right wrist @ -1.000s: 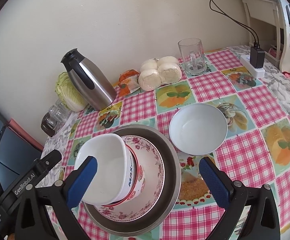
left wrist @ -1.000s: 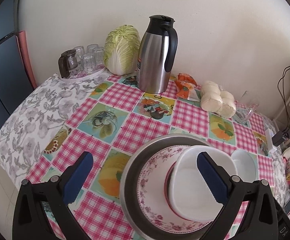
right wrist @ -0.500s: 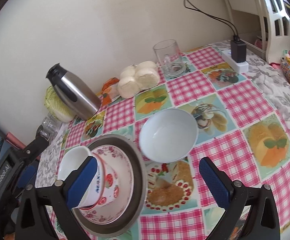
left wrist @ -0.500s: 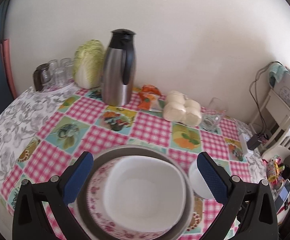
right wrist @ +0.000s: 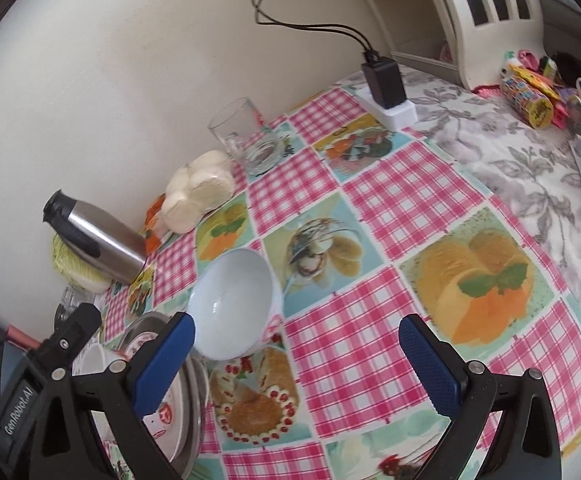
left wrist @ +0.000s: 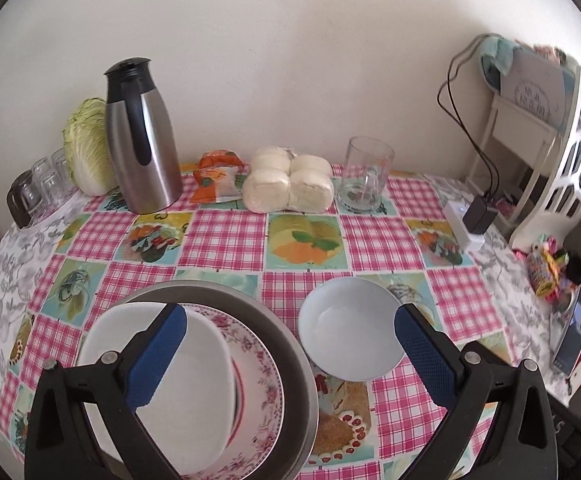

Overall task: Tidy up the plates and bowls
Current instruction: 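Move both tools to the pale blue bowl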

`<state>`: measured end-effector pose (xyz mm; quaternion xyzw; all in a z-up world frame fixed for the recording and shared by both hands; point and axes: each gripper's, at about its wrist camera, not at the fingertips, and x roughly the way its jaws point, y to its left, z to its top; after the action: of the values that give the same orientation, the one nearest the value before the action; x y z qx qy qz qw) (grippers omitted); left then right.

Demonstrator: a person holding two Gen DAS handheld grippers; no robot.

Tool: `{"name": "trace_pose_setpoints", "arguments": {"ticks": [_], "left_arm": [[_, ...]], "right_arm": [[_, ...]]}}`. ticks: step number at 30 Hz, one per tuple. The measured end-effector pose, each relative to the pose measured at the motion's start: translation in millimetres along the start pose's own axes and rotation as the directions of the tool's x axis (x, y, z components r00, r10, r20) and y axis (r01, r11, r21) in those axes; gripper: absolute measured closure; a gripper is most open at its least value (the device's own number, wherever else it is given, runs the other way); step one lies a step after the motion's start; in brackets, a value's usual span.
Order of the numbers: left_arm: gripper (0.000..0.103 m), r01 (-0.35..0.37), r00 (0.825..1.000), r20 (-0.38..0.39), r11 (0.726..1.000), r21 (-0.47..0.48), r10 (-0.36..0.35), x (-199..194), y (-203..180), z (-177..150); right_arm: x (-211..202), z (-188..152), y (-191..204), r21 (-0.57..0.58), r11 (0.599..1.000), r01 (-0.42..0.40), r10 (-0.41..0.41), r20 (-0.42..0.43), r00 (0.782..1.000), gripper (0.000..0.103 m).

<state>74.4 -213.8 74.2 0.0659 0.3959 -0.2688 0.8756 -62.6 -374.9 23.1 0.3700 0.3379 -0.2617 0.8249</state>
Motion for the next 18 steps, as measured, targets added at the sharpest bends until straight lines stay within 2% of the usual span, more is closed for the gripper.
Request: {"name": "trace_pose_setpoints", "arguments": {"ticks": [8,14,18], "left_arm": [[0.000,-0.041,0.999,-0.026,0.996,0.080,0.043,29.6,-17.7,-5.7],[0.000,-0.076,0.997,-0.004,0.993,0.092,0.076,38.1,-19.3,-5.0],[0.002,-0.126,0.992,0.012,0.982,0.140,0.125,43.7,-24.1,-4.5]], "right_arm": [[16.4,2.6,-23.0,0.036,0.999,0.014,-0.013,-0.009,1.000,0.000],[34.3,-0.6,-29.5,0.058,0.998,0.012,-0.011,-0.020,1.000,0.000],[43.8,-2.1,-28.5,0.052,0.999,0.004,-0.003,-0.023,1.000,0.002]]}}
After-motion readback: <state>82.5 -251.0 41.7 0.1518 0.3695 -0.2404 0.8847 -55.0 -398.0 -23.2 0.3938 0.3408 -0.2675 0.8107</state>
